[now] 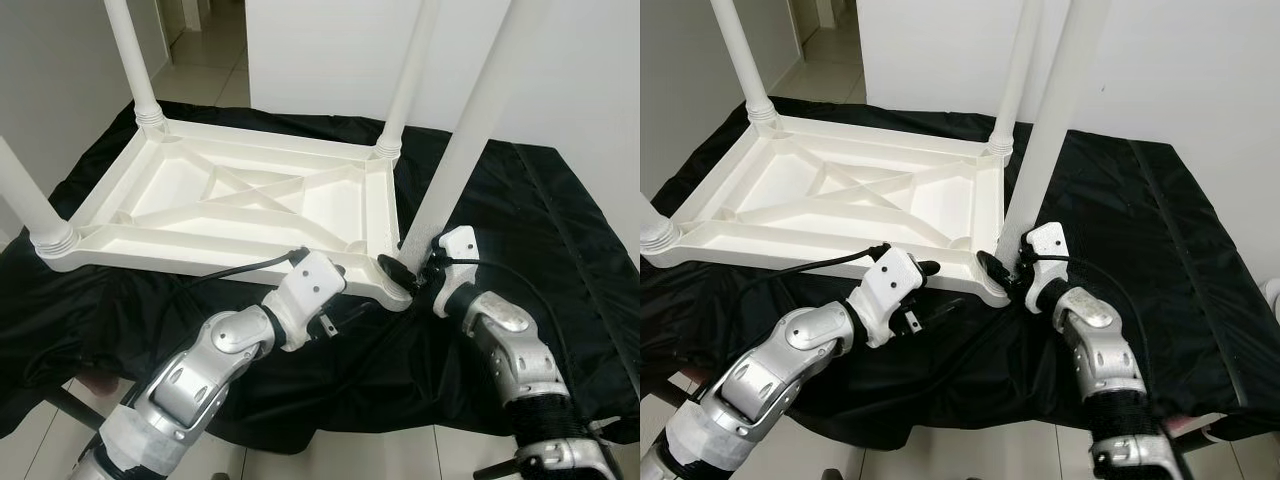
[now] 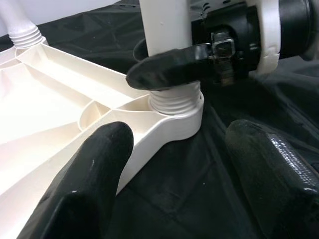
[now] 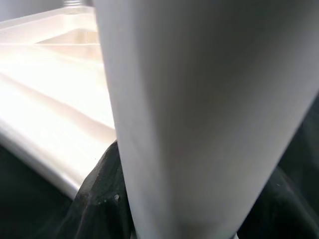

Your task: Building children table

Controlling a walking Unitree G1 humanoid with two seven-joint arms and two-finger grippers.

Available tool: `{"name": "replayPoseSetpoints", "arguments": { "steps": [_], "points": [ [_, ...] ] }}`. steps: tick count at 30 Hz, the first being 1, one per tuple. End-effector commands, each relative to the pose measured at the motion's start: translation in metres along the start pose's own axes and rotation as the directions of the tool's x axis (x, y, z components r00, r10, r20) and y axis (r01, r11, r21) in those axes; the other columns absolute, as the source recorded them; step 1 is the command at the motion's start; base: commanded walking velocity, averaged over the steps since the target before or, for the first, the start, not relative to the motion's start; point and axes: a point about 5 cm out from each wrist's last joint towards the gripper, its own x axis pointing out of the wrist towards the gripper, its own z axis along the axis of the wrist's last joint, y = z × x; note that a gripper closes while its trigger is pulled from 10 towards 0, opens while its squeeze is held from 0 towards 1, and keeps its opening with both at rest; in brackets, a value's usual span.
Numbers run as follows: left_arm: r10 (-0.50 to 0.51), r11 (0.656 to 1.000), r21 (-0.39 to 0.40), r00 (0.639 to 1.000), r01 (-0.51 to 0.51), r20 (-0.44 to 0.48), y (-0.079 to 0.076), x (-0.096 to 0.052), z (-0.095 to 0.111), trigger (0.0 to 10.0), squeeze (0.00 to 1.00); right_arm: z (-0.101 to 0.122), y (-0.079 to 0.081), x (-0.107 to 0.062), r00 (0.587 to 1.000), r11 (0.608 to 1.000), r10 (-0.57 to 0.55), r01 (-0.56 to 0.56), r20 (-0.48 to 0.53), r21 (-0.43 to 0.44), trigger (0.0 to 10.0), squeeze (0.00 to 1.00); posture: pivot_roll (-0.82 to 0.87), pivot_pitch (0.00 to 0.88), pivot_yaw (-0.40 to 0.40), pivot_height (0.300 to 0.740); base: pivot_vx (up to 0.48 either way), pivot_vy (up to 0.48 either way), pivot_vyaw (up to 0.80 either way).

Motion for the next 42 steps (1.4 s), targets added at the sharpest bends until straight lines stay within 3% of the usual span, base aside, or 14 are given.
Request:
{"name": "replayPoseSetpoints", "arguments": {
  "steps": [1, 3, 8, 15, 20, 24, 25, 26, 27, 36, 37, 38, 39, 42],
  "points": [
    [-0.107, 0.994, 0.011, 0.994, 0.107, -0.012, -0.007, 0.001, -0.002, 10.0, 0.00, -0.008, -0.003, -0.003, 0.996, 0.997, -0.073, 0.073, -0.053, -0.004, 10.0, 0.00, 0.02, 0.052, -0.071, 0.740, 0.000, 0.000, 0.00],
    [-0.107, 0.994, 0.011, 0.994, 0.107, -0.012, -0.007, 0.001, -0.002, 10.0, 0.00, -0.008, -0.003, -0.003, 0.996, 0.997, -0.073, 0.073, -0.053, -0.004, 10.0, 0.00, 0.02, 0.052, -0.071, 0.740, 0.000, 0.000, 0.00],
    [-0.108, 0.994, 0.012, 0.994, 0.108, -0.018, -0.007, -0.001, -0.004, 10.0, 0.00, -0.012, -0.006, -0.007, 0.950, 0.950, -0.309, 0.310, -0.054, 0.032, 10.0, 0.00, 0.03, 0.044, -0.076, 0.740, 0.000, 0.000, 0.00],
    [-0.092, 0.996, 0.008, 0.996, 0.092, 0.004, -0.006, 0.002, 0.000, 10.0, 0.00, -0.015, 0.010, -0.010, 0.808, 0.796, -0.587, 0.588, -0.051, 0.146, 10.0, 0.00, 0.02, 0.039, -0.072, 0.740, 0.000, 0.000, 0.00],
    [-0.057, 0.998, -0.005, 0.998, 0.058, 0.037, -0.001, 0.007, 0.005, 10.0, 0.00, -0.008, 0.034, -0.002, 0.832, 0.818, -0.553, 0.551, -0.035, 0.169, 10.0, 0.00, 0.01, 0.041, -0.064, 0.740, 0.000, 0.000, 0.00],
    [-0.037, 0.999, -0.002, 0.998, 0.037, 0.042, 0.002, 0.008, 0.005, 10.0, 0.00, -0.007, 0.035, -0.005, 0.843, 0.829, -0.537, 0.532, -0.020, 0.173, 10.0, 0.00, 0.00, 0.041, -0.064, 0.740, 0.000, 0.000, 0.00],
    [-0.015, 1.000, -0.006, 0.999, 0.016, 0.045, 0.005, 0.009, 0.006, 10.0, 0.00, -0.006, 0.036, -0.007, 0.854, 0.840, -0.520, 0.512, -0.004, 0.180, 10.0, 0.44, 0.00, 0.042, -0.064, 0.740, 0.000, 0.000, 0.00],
    [-0.015, 1.000, -0.006, 0.999, 0.016, 0.045, 0.005, 0.009, 0.006, 10.0, 0.00, -0.006, 0.036, -0.007, 0.854, 0.840, -0.520, 0.512, -0.004, 0.180, 10.0, 0.44, 0.00, 0.042, -0.064, 0.740, 0.000, 0.000, 0.00],
    [0.006, 1.000, -0.014, 0.999, -0.005, 0.049, 0.009, 0.009, 0.006, 10.0, 0.00, -0.005, 0.037, -0.008, 0.862, 0.848, -0.506, 0.493, 0.018, 0.195, 10.0, 1.00, 0.00, 0.042, -0.064, 0.740, 0.000, 0.000, 0.00],
    [0.058, 0.998, -0.016, 0.996, -0.057, 0.061, 0.017, 0.010, 0.005, 10.0, 0.00, -0.001, 0.041, -0.015, 0.870, 0.863, -0.489, 0.472, 0.064, 0.181, 10.0, 1.00, -0.01, 0.034, -0.069, 0.740, 0.000, 0.000, 0.00],
    [0.066, 0.998, -0.012, 0.996, -0.065, 0.063, 0.018, 0.010, 0.005, 10.0, 0.00, -0.002, 0.040, -0.016, 0.878, 0.872, -0.474, 0.458, 0.063, 0.174, 10.0, 0.82, -0.01, 0.034, -0.071, 0.740, 0.000, 0.000, 0.00],
    [0.066, 0.998, -0.012, 0.996, -0.065, 0.063, 0.018, 0.010, 0.005, 10.0, 0.00, -0.002, 0.040, -0.016, 0.878, 0.872, -0.474, 0.458, 0.063, 0.174, 10.0, 0.82, -0.01, 0.034, -0.071, 0.740, 0.000, 0.000, 0.00],
    [0.077, 0.997, -0.006, 0.995, -0.077, 0.063, 0.020, 0.011, 0.005, 10.0, 0.00, -0.002, 0.038, -0.017, 0.881, 0.875, -0.469, 0.453, 0.063, 0.170, 10.0, 0.08, -0.01, 0.032, -0.073, 0.740, 0.000, 0.000, 0.00],
    [0.087, 0.996, -0.004, 0.994, -0.087, 0.063, 0.021, 0.010, 0.004, 10.0, 0.00, -0.003, 0.038, -0.019, 0.888, 0.883, -0.455, 0.440, 0.068, 0.165, 10.0, 0.00, -0.01, 0.029, -0.074, 0.740, 0.000, 0.000, 0.00]
  ]
}}
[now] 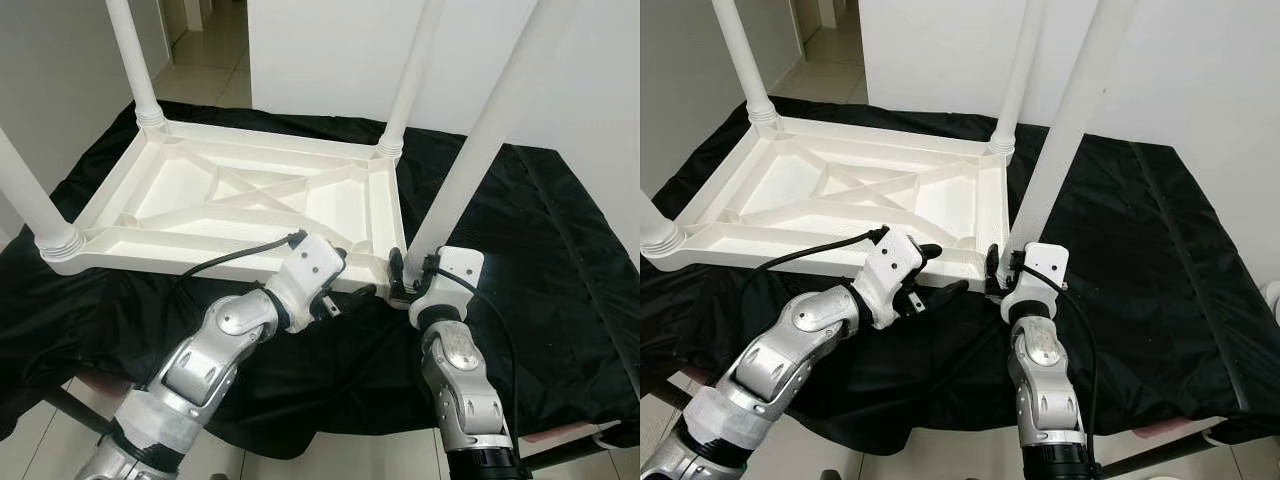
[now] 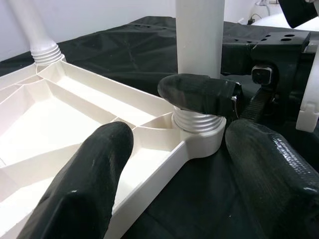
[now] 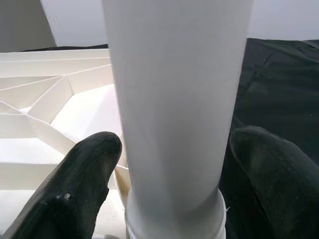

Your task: Building children table

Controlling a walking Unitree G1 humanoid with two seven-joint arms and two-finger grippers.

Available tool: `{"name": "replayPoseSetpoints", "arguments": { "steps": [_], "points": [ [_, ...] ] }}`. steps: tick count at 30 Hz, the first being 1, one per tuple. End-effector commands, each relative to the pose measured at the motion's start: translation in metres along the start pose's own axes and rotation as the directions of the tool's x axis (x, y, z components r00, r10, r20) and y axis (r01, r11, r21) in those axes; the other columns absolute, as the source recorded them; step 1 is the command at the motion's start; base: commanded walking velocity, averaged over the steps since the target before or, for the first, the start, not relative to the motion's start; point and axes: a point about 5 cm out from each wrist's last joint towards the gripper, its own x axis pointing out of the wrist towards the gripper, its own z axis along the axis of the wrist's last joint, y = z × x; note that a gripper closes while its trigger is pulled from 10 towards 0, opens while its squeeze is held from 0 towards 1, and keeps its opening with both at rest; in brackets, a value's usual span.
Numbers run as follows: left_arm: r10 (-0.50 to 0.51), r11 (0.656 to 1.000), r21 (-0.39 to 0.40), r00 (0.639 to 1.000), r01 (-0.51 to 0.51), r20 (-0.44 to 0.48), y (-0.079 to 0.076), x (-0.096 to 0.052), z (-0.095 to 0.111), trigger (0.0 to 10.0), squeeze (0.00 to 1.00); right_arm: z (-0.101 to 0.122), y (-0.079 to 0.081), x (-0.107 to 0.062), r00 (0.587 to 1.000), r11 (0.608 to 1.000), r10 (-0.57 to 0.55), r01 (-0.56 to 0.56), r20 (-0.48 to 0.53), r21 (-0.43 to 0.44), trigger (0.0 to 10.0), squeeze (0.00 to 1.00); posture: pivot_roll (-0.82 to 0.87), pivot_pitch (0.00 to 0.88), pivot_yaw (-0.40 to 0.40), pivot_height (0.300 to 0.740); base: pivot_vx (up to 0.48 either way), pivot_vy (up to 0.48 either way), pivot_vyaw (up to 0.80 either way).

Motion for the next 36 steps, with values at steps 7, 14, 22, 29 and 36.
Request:
{"name": "replayPoseSetpoints", "arguments": {
  "steps": [7, 14, 22, 29, 36],
  "points": [
    [-0.034, 0.999, -0.014, 0.999, 0.034, -0.004, 0.008, -0.004, -0.003, 10.0, 0.00, -0.006, -0.012, -0.006, 0.977, 0.976, 0.213, -0.214, -0.013, -0.034, 10.0, 0.00, -0.04, 0.020, -0.039, 0.740, 0.000, 0.000, 0.00],
    [-0.137, 0.990, -0.010, 0.990, 0.137, 0.041, 0.011, -0.012, 0.002, 10.0, 0.00, -0.005, -0.036, 0.004, 0.952, 0.944, 0.305, -0.307, -0.036, -0.121, 10.0, 0.00, -0.05, 0.017, -0.029, 0.740, 0.000, 0.000, 0.00],
    [-0.274, 0.959, -0.054, 0.960, 0.277, 0.060, 0.005, -0.030, 0.005, 10.0, 0.00, -0.006, -0.047, 0.013, 0.877, 0.868, 0.476, -0.481, -0.074, -0.126, 10.0, 0.00, -0.03, 0.002, -0.028, 0.740, 0.000, 0.000, 0.00],
    [-0.344, 0.937, -0.053, 0.939, 0.344, 0.013, 0.004, -0.039, 0.004, 10.0, 0.00, -0.007, -0.052, 0.029, 0.818, 0.801, 0.563, -0.575, -0.119, -0.167, 10.0, 0.00, 0.00, 0.011, -0.026, 0.740, 0.000, 0.000, 0.00],
    [-0.345, 0.938, -0.044, 0.938, 0.345, -0.004, -0.001, -0.041, 0.004, 10.0, 0.00, -0.012, -0.044, 0.035, 0.692, 0.683, 0.693, -0.720, -0.202, -0.127, 10.0, 0.00, 0.02, 0.016, -0.038, 0.740, 0.000, 0.000, 0.00]
  ]
}}
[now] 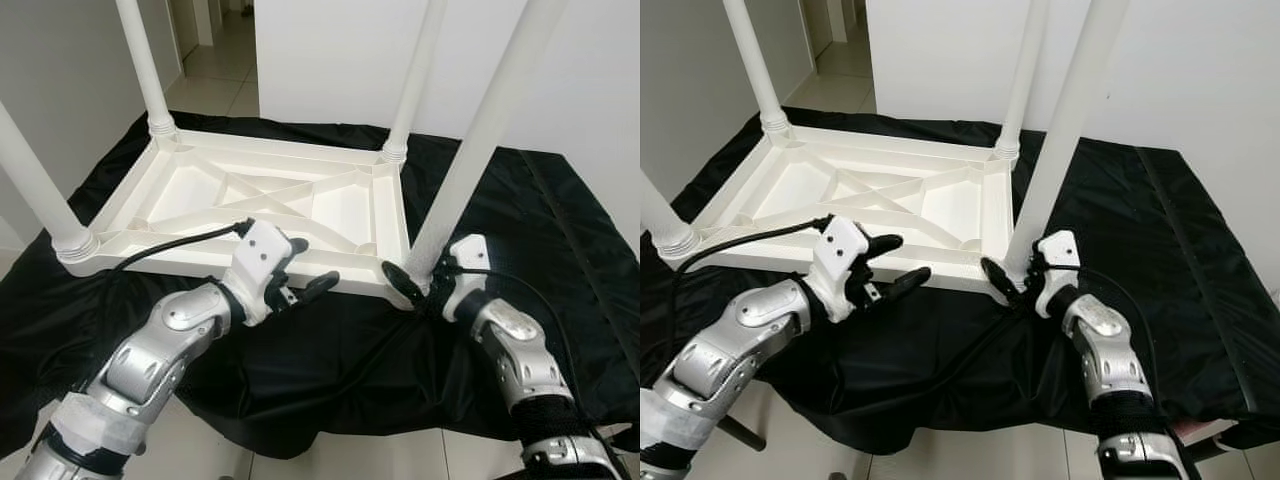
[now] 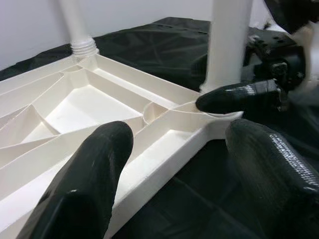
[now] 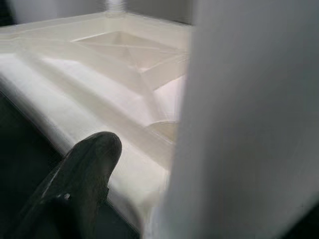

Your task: Building children table

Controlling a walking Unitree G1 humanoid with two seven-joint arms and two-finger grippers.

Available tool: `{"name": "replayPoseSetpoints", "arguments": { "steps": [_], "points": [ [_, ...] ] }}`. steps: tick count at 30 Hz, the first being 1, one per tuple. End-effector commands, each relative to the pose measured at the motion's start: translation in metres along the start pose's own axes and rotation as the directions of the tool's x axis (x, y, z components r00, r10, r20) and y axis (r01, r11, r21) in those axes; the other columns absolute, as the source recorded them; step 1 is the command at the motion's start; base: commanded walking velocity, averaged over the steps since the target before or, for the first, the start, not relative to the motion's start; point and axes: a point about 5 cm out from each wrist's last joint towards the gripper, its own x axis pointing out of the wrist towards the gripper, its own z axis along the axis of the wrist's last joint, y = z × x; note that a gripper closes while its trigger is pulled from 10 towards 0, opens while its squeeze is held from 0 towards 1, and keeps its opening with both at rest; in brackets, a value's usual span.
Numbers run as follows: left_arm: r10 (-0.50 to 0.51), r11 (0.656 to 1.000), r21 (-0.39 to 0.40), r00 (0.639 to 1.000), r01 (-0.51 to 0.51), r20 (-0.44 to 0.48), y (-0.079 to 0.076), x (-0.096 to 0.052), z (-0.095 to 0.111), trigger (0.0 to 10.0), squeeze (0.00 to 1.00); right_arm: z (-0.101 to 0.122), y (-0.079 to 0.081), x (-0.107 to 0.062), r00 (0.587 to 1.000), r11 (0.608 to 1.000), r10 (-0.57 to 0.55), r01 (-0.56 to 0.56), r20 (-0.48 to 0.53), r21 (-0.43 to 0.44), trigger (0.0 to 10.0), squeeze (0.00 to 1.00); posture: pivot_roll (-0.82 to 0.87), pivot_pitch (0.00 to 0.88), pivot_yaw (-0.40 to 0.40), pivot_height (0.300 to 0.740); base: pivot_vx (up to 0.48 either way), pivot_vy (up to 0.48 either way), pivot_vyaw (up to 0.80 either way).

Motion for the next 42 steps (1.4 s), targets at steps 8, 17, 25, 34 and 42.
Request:
{"name": "replayPoseSetpoints", "arguments": {
  "steps": [8, 17, 25, 34, 42],
  "points": [
    [-0.336, 0.942, 0.002, 0.942, 0.336, -0.017, -0.023, -0.005, 0.000, 10.0, 0.00, -0.008, 0.018, 0.001, 0.983, 0.983, 0.181, -0.180, -0.036, 0.037, 10.0, 0.00, 0.03, 0.024, -0.039, 0.740, 0.000, 0.000, 0.00],
    [-0.354, 0.935, -0.004, 0.934, 0.354, -0.050, -0.023, -0.007, -0.004, 10.0, 0.00, -0.012, 0.033, -0.003, 0.978, 0.976, 0.207, -0.207, -0.001, 0.073, 10.0, 0.00, 0.00, 0.048, -0.019, 0.740, 0.000, 0.000, 0.00],
    [-0.371, 0.929, -0.009, 0.927, 0.371, -0.063, -0.024, -0.009, -0.005, 10.0, 0.00, -0.012, 0.053, -0.005, 0.973, 0.965, 0.228, -0.230, 0.038, 0.121, 10.0, 0.00, -0.02, 0.067, -0.011, 0.740, 0.000, 0.000, 0.00],
    [-0.381, 0.924, 0.019, 0.923, 0.383, -0.051, -0.034, -0.007, -0.007, 10.0, 0.00, -0.002, 0.034, -0.006, 0.991, 0.989, 0.124, -0.127, 0.051, 0.069, 10.0, 0.00, -0.03, 0.075, -0.008, 0.740, 0.000, 0.000, 0.00],
    [-0.372, 0.927, 0.033, 0.926, 0.374, -0.059, -0.040, -0.002, -0.011, 10.0, 0.00, 0.008, 0.017, 0.000, 0.992, 0.993, 0.120, -0.121, 0.033, 0.008, 10.0, 0.00, -0.03, 0.088, -0.016, 0.740, 0.000, 0.000, 0.00]
  ]
}}
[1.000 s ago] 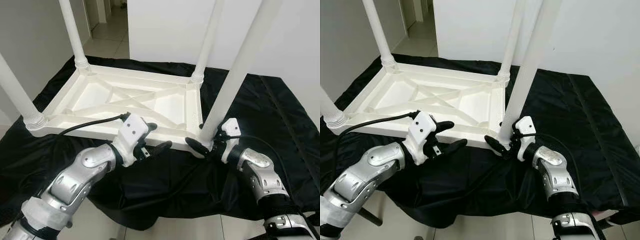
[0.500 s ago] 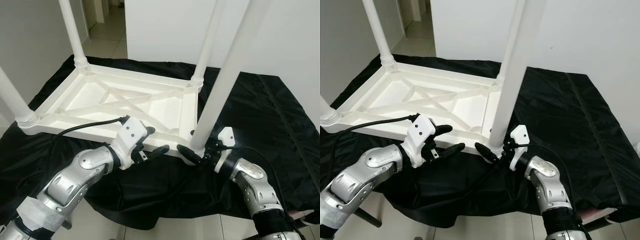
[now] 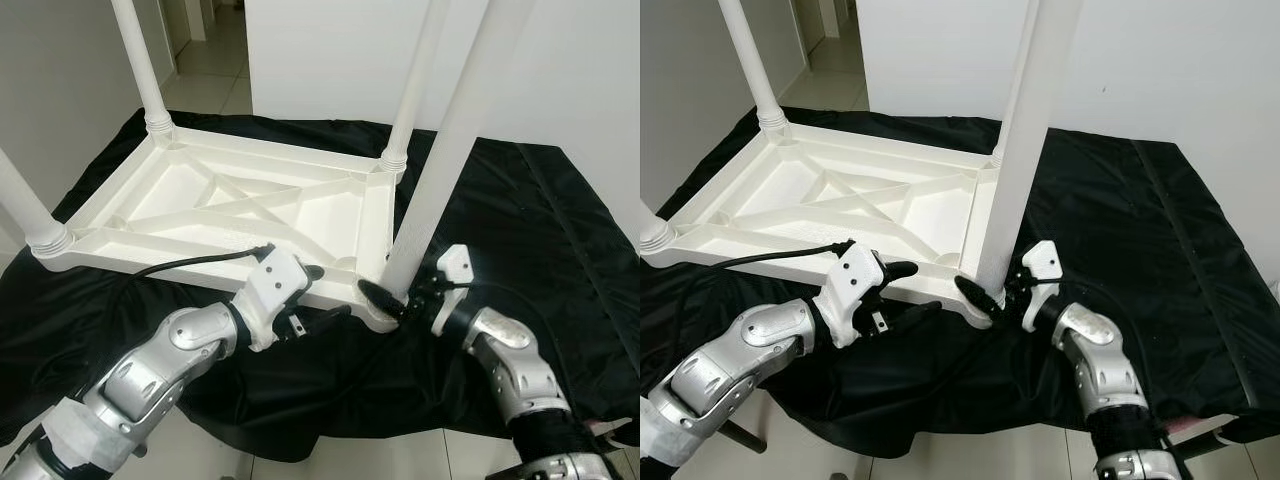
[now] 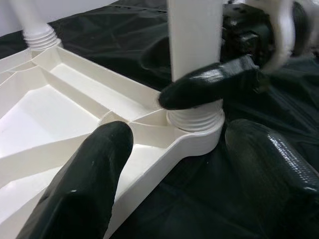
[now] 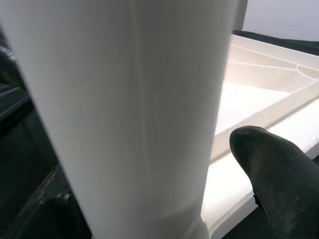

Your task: Building children table

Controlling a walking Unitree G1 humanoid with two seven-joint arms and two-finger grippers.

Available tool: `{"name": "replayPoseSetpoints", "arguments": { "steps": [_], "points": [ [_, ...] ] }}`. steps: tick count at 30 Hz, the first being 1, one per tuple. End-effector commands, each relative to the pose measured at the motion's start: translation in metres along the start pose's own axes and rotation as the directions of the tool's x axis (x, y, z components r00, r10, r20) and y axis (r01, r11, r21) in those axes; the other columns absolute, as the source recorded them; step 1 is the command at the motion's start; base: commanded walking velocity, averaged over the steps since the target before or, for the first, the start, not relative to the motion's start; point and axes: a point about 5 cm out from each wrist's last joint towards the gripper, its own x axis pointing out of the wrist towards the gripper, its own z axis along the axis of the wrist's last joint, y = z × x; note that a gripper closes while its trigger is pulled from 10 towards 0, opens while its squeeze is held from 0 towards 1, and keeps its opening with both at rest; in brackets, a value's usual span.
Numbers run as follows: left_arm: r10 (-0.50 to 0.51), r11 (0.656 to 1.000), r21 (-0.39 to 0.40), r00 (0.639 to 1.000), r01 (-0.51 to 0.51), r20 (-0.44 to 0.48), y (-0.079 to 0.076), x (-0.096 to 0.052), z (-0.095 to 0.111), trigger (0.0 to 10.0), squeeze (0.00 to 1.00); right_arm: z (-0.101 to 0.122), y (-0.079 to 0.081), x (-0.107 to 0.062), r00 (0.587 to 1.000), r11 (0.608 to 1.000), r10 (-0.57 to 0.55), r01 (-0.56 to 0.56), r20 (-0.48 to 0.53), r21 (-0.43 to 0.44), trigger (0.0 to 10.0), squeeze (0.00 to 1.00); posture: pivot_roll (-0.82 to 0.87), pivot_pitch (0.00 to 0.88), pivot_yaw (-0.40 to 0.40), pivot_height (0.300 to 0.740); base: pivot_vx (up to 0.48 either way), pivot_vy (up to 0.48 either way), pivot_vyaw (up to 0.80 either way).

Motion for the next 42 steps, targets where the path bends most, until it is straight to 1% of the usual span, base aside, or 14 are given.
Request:
{"name": "replayPoseSetpoints", "arguments": {
  "steps": [1, 5, 6, 17, 18, 22, 26, 28, 30, 37, 38, 40, 41, 42],
  "points": [
    [-0.245, 0.969, 0.019, 0.969, 0.245, -0.009, -0.015, 0.000, -0.001, 10.0, 0.00, -0.001, -0.003, -0.001, 1.000, 1.000, -0.004, 0.004, -0.014, -0.012, 10.0, 0.00, -0.03, 0.088, -0.016, 0.740, 0.000, 0.000, 0.00],
    [-0.245, 0.969, 0.019, 0.969, 0.245, -0.005, -0.016, 0.001, 0.000, 10.0, 0.00, 0.003, -0.006, 0.004, 1.000, 1.000, -0.002, 0.002, -0.010, -0.019, 10.0, 0.00, -0.03, 0.089, -0.018, 0.740, 0.000, 0.000, 0.00],
    [-0.242, 0.970, 0.022, 0.970, 0.242, -0.001, -0.016, 0.002, 0.001, 10.0, 0.00, 0.003, -0.006, 0.006, 1.000, 1.000, 0.017, -0.018, -0.016, -0.021, 0.0, 0.00, -0.03, 0.092, -0.029, 0.740, 0.000, 0.000, 0.00],
    [-0.228, 0.974, 0.022, 0.974, 0.228, 0.005, -0.018, 0.002, 0.001, 10.0, 0.00, -0.006, -0.002, 0.002, 0.997, 0.999, 0.047, -0.046, -0.059, 0.020, 0.0, 0.00, -0.03, 0.095, -0.040, 0.740, 0.000, 0.000, 0.00],
    [-0.227, 0.974, 0.021, 0.974, 0.227, 0.006, -0.019, 0.003, 0.001, 10.0, 0.00, -0.007, -0.002, 0.001, 0.997, 0.999, 0.037, -0.036, -0.064, 0.022, 10.0, 0.00, -0.03, 0.095, -0.040, 0.740, 0.000, 0.000, 0.00],
    [-0.200, 0.979, 0.045, 0.980, 0.199, 0.022, -0.018, 0.005, 0.001, 10.0, 0.00, -0.004, 0.002, 0.004, 0.999, 0.998, -0.019, 0.022, -0.036, 0.066, 10.0, 0.00, -0.03, 0.095, -0.041, 0.740, 0.000, 0.000, 0.00],
    [-0.143, 0.989, 0.047, 0.989, 0.141, 0.036, -0.013, 0.009, 0.001, 10.0, 0.00, -0.004, 0.006, 0.006, 0.998, 0.997, -0.053, 0.054, -0.027, 0.061, 10.0, 0.00, -0.03, 0.094, -0.041, 0.740, 0.000, 0.000, 0.00],
    [-0.095, 0.995, 0.040, 0.994, 0.093, 0.051, -0.009, 0.012, 0.002, 10.0, 0.00, -0.003, 0.011, 0.009, 0.993, 0.991, -0.119, 0.120, -0.025, 0.062, 10.0, 0.00, -0.03, 0.092, -0.043, 0.740, 0.000, 0.000, 0.00],
    [-0.002, 1.000, 0.028, 0.998, 0.000, 0.062, 0.001, 0.016, 0.001, 10.0, 0.00, 0.004, 0.020, 0.014, 0.951, 0.948, -0.309, 0.307, 0.014, 0.081, 10.0, 0.00, -0.03, 0.094, -0.041, 0.740, 0.000, 0.000, 0.00],
    [0.015, 0.999, 0.032, 0.998, -0.017, 0.054, 0.002, 0.016, -0.001, 10.0, 0.00, 0.006, 0.027, 0.015, 0.918, 0.913, -0.397, 0.392, 0.022, 0.111, 10.0, 0.00, -0.03, 0.094, -0.041, 0.740, 0.000, 0.000, 0.00],
    [0.017, 0.999, 0.033, 0.998, -0.018, 0.054, 0.002, 0.017, -0.001, 10.0, 0.00, 0.006, 0.027, 0.015, 0.896, 0.891, -0.443, 0.439, 0.016, 0.116, 10.0, 0.00, -0.03, 0.086, -0.040, 0.740, 0.000, 0.000, 0.00],
    [0.029, 0.999, 0.033, 0.998, -0.030, 0.053, 0.003, 0.018, -0.002, 10.0, 0.00, 0.003, 0.034, 0.015, 0.770, 0.755, -0.638, 0.633, -0.033, 0.174, 10.0, 0.00, -0.04, 0.080, -0.039, 0.740, 0.000, 0.000, 0.00],
    [0.029, 0.999, 0.033, 0.998, -0.030, 0.053, 0.003, 0.018, -0.002, 10.0, 0.00, 0.003, 0.034, 0.015, 0.770, 0.755, -0.638, 0.633, -0.033, 0.174, 10.0, 0.00, -0.04, 0.080, -0.039, 0.740, 0.000, 0.000, 0.00],
    [0.033, 0.999, 0.037, 0.998, -0.035, 0.053, 0.004, 0.019, -0.002, 10.0, 0.00, 0.004, 0.036, 0.013, 0.702, 0.684, -0.710, 0.704, -0.045, 0.189, 10.0, 0.00, -0.03, 0.079, -0.039, 0.740, 0.000, 0.000, 0.00]
  ]
}}
